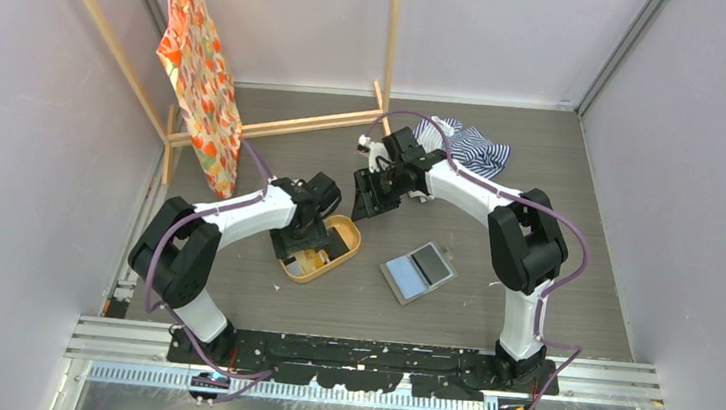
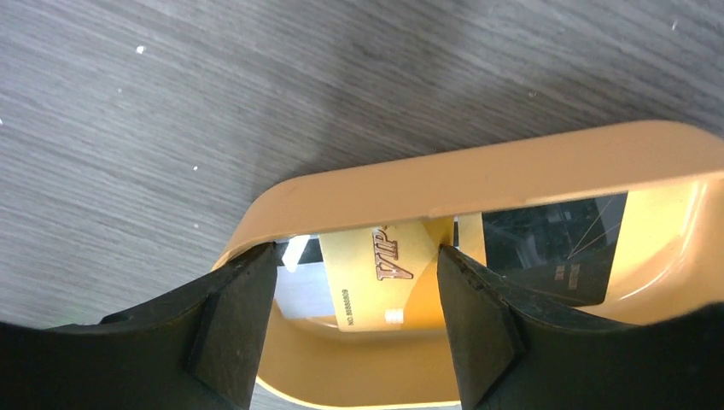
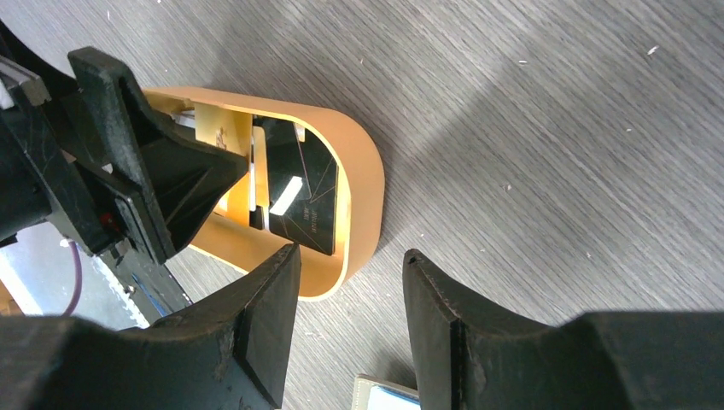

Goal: Put the credit cards into the card holder
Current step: Move the storage box to the center of the board.

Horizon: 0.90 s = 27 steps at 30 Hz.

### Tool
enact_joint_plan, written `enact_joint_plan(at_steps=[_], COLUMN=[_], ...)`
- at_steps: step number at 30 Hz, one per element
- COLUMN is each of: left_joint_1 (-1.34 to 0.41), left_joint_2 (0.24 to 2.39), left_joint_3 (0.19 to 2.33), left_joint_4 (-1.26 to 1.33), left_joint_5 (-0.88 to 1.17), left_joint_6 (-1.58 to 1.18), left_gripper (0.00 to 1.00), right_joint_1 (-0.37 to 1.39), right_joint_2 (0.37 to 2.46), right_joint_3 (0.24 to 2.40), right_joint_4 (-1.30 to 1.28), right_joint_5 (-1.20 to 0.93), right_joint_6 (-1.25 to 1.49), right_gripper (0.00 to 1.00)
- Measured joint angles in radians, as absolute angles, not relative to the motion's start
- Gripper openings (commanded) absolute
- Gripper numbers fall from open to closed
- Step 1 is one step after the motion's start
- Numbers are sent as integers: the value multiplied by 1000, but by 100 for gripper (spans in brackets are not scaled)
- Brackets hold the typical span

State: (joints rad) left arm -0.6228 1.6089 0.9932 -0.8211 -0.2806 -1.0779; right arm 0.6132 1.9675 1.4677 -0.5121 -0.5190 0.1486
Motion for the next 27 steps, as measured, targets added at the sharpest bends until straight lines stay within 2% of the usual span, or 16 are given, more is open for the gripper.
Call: enact_joint_plan(at_steps=[11,27], left_joint_1=[-592,-564], left_joint_2=[1618,1480], left_joint_3=[972,825], left_joint_4=[-710,-476], left_joint_5=[-230,-146], left_joint_6=[-1015,-990], left_gripper=[68,67], right_joint_1=[613,627], right_joint_2=[1967,1967], right_joint_3=[1468,1468], right_joint_4=[-512,-513], right_joint_5=[-527,-551], right_joint_6=[141,133], right_gripper=[53,53])
